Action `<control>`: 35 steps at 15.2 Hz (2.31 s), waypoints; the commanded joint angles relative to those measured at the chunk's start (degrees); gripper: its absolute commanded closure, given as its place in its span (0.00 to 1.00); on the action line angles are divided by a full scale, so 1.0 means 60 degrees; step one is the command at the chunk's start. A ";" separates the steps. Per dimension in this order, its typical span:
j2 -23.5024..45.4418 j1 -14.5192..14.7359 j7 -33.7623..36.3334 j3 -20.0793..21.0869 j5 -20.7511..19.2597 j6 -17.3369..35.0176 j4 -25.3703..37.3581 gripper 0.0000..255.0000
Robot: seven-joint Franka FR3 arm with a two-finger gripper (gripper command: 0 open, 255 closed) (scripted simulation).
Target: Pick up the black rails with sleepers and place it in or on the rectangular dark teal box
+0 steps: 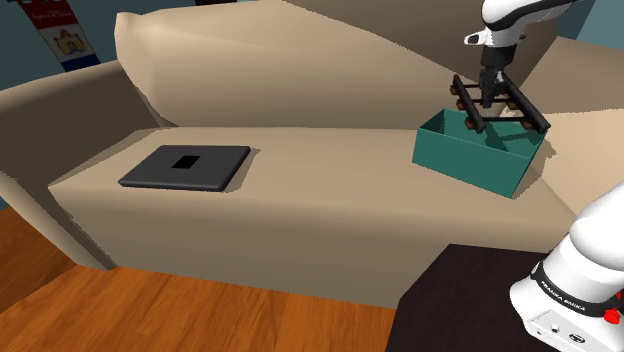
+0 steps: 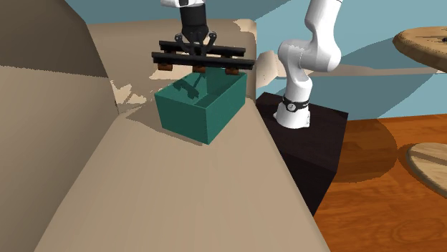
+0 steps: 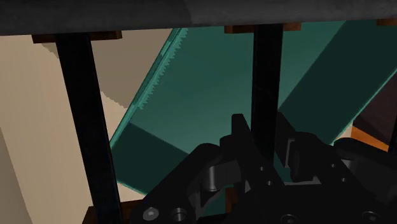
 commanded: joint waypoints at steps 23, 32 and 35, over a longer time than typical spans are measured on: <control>0.0263 -0.0072 -0.0061 -0.0202 -0.0047 0.1433 -0.1160 0.00; 0.0108 -0.0009 -0.0063 -0.0061 0.0009 0.0204 -0.0086 0.00; 0.0108 -0.0009 -0.0063 -0.0061 0.0009 0.0204 -0.0086 0.00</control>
